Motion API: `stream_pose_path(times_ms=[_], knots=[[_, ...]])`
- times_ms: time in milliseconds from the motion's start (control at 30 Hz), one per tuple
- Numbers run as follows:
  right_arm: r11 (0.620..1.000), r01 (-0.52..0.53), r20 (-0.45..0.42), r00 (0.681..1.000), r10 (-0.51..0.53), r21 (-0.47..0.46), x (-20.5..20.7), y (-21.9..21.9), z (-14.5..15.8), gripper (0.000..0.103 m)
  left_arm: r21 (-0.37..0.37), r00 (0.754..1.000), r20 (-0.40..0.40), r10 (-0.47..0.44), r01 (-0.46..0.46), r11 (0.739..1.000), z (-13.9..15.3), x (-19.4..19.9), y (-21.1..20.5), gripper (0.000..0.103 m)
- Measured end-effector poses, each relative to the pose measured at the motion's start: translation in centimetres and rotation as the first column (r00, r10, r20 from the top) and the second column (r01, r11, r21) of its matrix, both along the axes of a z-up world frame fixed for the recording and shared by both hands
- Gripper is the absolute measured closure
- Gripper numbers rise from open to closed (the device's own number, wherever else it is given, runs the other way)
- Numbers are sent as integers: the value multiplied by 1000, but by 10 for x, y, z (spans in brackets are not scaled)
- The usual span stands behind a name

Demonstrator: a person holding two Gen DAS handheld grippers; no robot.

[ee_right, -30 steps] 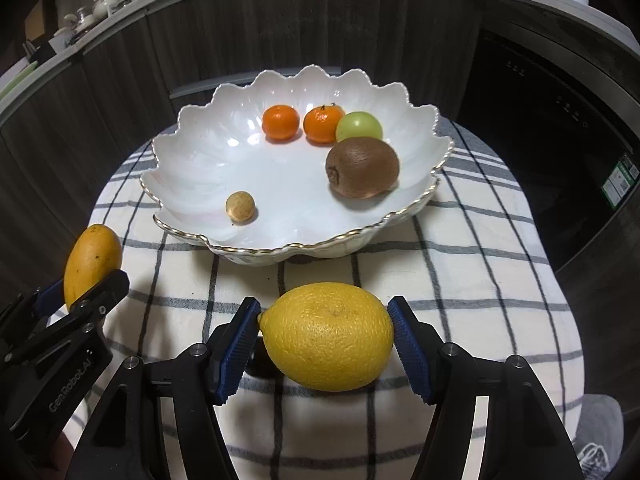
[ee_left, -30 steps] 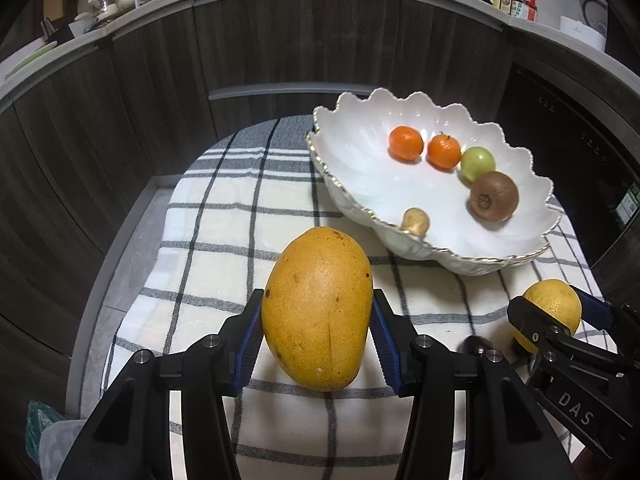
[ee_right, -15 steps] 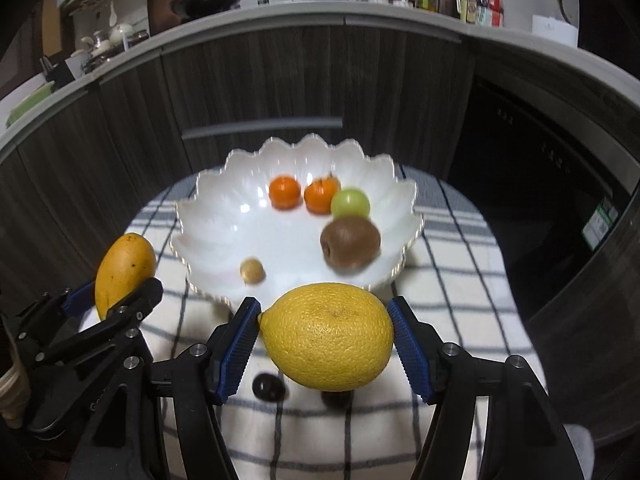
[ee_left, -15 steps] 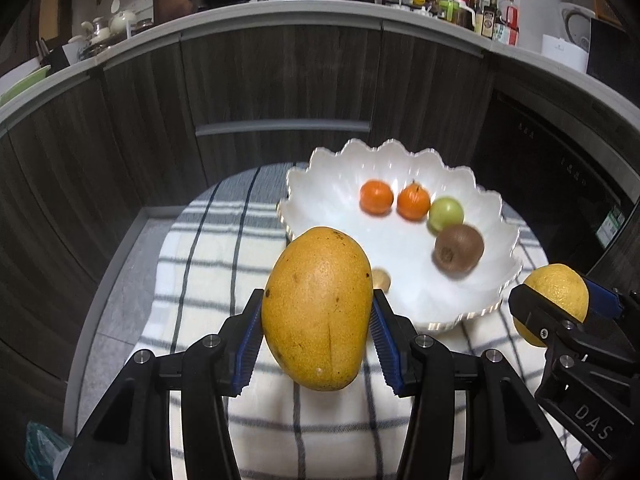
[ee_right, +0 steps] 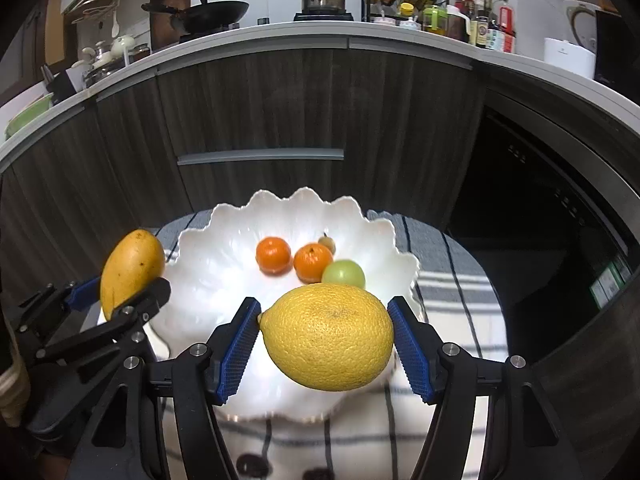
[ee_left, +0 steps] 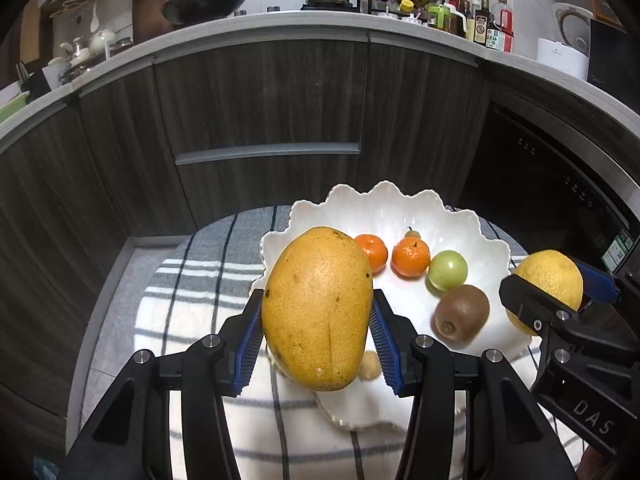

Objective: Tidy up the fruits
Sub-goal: 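Carry the mango and lemon over the bowl while opening both tools to release them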

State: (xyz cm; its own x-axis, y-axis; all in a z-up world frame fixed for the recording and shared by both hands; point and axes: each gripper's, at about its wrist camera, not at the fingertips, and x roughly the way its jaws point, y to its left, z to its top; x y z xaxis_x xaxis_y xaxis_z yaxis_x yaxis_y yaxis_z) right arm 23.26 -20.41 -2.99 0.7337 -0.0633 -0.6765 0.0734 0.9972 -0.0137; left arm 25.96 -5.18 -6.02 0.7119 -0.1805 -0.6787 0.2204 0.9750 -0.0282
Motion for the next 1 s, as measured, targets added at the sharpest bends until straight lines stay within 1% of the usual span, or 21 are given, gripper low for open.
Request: stream_pose_path(times_ms=[300, 533, 600, 667, 733, 800, 867, 1000], knots=[[1000, -23, -32, 999, 24, 9, 47, 3, -17, 37, 14, 1000, -29, -3, 3, 1000, -21, 36, -4, 53], [999, -42, -52, 998, 43, 13, 64, 4, -31, 37, 13, 998, -67, 0, 0, 1000, -36, 53, -8, 53], [999, -47, -63, 997, 48, 15, 68, 4, -34, 36, 7, 998, -70, 2, -1, 1000, -38, 54, -7, 50], [999, -46, -60, 997, 47, 6, 68, 4, -34, 36, 23, 999, -45, 14, -13, 1000, -36, 53, -7, 37], [999, -40, -33, 999, 39, -31, 66, 6, -29, 35, 33, 999, -25, 31, -31, 999, -32, 52, -4, 29], [998, -32, -23, 999, 31, -52, 65, 7, -25, 30, 26, 999, -22, 41, -40, 999, -28, 51, 1, 25], [999, -14, -23, 1000, 13, -52, 65, 4, -22, 25, 30, 999, -15, 50, -50, 998, -24, 49, 3, 17], [999, 5, -21, 1000, -7, -49, 58, 0, -17, 25, 50, 998, 18, 62, -62, 997, -14, 37, 5, 10]])
